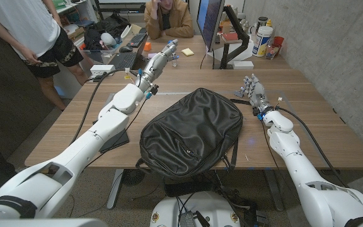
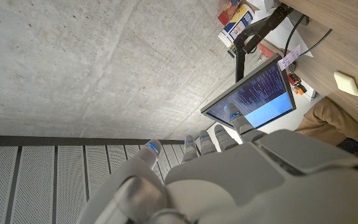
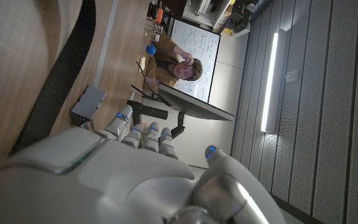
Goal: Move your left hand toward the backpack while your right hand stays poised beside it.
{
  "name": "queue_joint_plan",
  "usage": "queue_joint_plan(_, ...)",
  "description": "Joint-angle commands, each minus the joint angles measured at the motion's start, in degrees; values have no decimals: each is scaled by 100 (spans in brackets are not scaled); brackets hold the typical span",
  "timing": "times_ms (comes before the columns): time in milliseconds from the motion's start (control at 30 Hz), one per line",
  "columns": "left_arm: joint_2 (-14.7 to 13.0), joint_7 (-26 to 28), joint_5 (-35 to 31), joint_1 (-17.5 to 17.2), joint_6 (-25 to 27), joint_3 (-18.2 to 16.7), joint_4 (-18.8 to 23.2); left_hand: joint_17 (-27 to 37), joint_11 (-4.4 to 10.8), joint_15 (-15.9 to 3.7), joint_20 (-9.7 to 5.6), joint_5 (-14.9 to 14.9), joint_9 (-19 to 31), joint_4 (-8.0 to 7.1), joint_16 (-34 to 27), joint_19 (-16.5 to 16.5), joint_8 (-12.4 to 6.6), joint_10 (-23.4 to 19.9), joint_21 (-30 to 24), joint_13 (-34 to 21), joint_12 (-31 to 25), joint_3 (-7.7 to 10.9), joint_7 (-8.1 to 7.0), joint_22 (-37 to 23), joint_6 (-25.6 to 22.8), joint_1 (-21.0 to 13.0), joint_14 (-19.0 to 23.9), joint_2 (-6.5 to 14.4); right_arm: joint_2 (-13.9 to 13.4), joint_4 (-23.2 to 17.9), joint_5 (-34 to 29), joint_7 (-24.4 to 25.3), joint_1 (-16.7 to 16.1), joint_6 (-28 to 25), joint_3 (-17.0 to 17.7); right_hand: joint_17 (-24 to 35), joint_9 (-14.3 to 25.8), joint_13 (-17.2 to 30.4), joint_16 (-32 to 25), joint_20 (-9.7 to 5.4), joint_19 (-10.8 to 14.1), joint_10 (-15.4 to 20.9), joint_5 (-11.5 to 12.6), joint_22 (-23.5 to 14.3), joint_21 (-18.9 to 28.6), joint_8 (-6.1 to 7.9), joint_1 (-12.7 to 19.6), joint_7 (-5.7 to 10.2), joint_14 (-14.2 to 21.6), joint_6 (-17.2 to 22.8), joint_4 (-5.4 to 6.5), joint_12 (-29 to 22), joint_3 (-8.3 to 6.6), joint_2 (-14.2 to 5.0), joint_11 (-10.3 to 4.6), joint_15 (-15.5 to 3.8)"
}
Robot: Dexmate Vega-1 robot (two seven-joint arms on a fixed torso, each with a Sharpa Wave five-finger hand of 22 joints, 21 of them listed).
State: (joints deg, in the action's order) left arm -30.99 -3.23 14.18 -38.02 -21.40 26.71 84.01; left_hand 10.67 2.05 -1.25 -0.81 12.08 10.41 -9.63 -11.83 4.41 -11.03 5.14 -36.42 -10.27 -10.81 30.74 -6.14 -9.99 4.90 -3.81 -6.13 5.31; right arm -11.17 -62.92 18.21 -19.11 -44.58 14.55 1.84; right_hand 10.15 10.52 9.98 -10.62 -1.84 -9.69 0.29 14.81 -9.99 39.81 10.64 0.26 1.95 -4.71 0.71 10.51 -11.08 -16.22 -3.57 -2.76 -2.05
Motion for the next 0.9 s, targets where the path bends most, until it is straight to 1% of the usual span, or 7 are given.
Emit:
queue_joint_plan(33, -14, -13, -197, 27, -26, 50, 126, 1, -5, -17, -5, 17, 17, -3, 13, -12, -17, -27, 4, -16, -19, 40, -15, -33, -60, -45, -5, 316, -21, -52, 24, -9, -53, -4, 30, 4, 18, 28, -11, -546, -6, 5, 32, -12, -10, 34, 19, 28, -60, 33, -12, -45, -45, -610, -14, -214)
queue_joint_plan(267, -13, -40, -268, 33, -85, 58, 198, 1, -4, -22, -1, 16, 18, -4, 12, -19, -23, -34, 12, -16, -19, 44, -12, -33, -89, -47, 5, 319, -28, -94, 38, -3, -81, -8, 46, 3, 17, 28, -10, -547, -4, 3, 33, -13, -21, 33, 20, 28, -61, 30, -12, -44, -46, -610, -11, -215)
queue_joint_plan(600, -73, -44, -536, 60, -126, 85, 314, 0, 1, -29, -8, 15, 19, -5, 14, -23, -29, -45, 24, -16, -19, 50, -9, -33, -128, -51, 10, 325, -22, -101, 41, 9, -89, 5, 47, 3, 17, 28, -11, -548, -3, 5, 33, -13, -40, 33, 20, 34, -58, 32, -12, -44, -47, -610, -21, -217)
queue_joint_plan(900, -86, -89, -559, 23, -193, 61, 408, -2, 2, -20, -14, 14, 20, -4, 16, -31, -38, -55, 36, -16, -19, 54, -4, -33, -177, -55, 16, 325, -22, -156, 41, 27, -127, 9, 44, 3, 17, 28, -10, -545, -4, 7, 33, -14, -54, 32, 20, 29, -58, 31, -12, -45, -48, -611, -23, -216)
